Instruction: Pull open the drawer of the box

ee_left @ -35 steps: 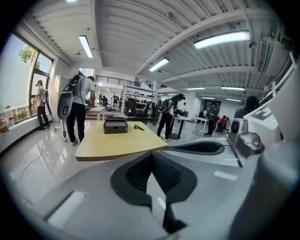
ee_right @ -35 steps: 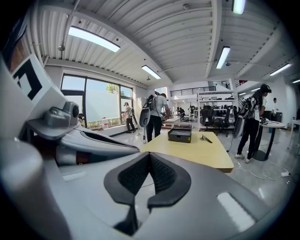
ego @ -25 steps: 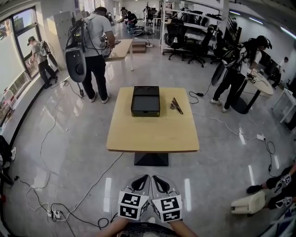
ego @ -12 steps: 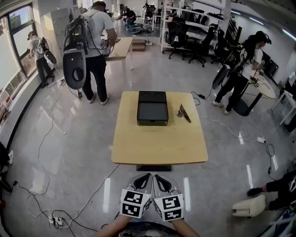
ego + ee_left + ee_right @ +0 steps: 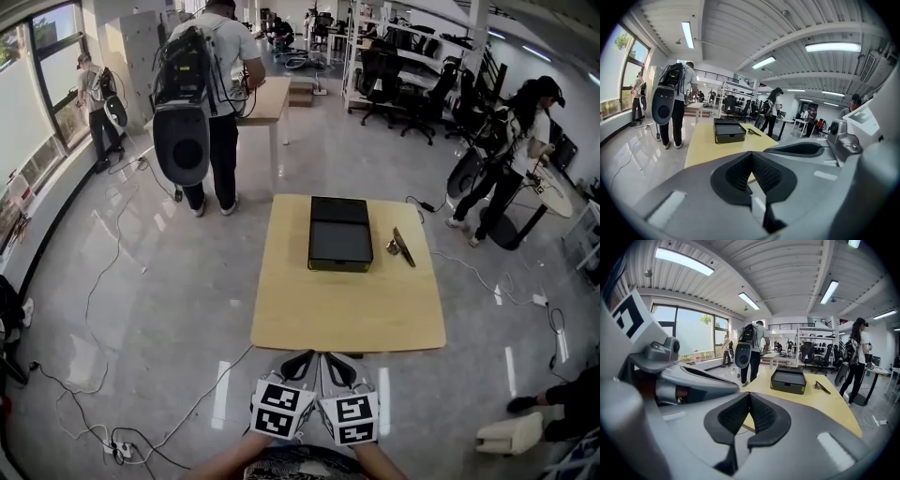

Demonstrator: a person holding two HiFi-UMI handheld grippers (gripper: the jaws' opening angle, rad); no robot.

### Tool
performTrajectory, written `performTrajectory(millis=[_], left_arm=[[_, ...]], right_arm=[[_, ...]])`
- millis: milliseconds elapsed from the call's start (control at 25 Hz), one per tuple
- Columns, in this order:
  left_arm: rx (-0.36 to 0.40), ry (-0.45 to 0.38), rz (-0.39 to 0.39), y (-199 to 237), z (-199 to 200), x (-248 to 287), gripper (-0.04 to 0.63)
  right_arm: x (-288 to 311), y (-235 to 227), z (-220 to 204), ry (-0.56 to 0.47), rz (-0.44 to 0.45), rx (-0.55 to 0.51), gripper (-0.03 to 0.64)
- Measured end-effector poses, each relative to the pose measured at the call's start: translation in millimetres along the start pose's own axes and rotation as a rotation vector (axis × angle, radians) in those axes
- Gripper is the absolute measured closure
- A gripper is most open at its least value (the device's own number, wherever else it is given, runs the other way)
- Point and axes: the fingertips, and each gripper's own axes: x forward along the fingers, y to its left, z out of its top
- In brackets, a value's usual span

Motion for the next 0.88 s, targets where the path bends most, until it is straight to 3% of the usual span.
performTrajectory(millis=[160, 240, 480, 760, 880], left_arm=[[0.01, -0.009, 0.009, 128.0, 0.8, -2.4, 0.581], [0.009, -0.011, 0.01, 165.4, 6.9, 17.2, 0.581], [0.003, 0.002, 0.002, 196.0, 97.8, 111.9, 0.581], [-0.02, 0.011, 0.003, 244.5, 122.7, 252.6, 0.581], [-0.023, 0.006, 0.021, 247.2, 145.1, 333.0, 0.581]], right_arm=[[107.6, 63.5, 14.8, 0.009, 0.01, -0.004, 0.612], [148.6, 62.9, 21.2, 0.01, 0.008, -0.008, 0.612], [220.3, -31.2, 97.3, 0.011, -0.003, -0.023, 0.612], [337.1, -131.9, 100.4, 0.02, 0.014, -0.063, 0.612], [379.7, -205.7, 102.3, 0.021, 0.02, -0.088, 0.612]])
